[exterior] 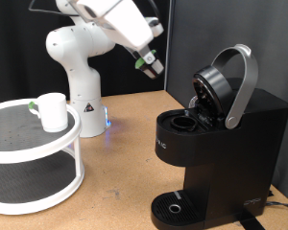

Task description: Make a cup of coffee with the keurig machine

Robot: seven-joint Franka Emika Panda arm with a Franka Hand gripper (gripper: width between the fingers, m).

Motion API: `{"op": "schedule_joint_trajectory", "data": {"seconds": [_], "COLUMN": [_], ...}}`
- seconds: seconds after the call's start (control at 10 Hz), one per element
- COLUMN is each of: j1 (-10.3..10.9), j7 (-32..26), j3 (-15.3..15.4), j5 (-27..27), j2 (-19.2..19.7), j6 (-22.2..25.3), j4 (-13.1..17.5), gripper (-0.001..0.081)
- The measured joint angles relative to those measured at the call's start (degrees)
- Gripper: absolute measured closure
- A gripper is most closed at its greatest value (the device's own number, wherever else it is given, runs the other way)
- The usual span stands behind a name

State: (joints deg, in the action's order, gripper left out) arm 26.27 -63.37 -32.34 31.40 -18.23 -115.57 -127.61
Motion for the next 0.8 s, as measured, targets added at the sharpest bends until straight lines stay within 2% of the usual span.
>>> {"op": "schedule_joint_trajectory", "data": {"seconds": [0.6, 0.8], "j1": [0.01, 0.00], "j7": [1.35, -0.12], "j3": [3.63, 3.41], "j5": [0.68, 0.68], "j2": [0.03, 0.04], "j6": [-6.84, -5.19], "j4": [-1.90, -1.86], "gripper": [0.0332, 0.0332]}}
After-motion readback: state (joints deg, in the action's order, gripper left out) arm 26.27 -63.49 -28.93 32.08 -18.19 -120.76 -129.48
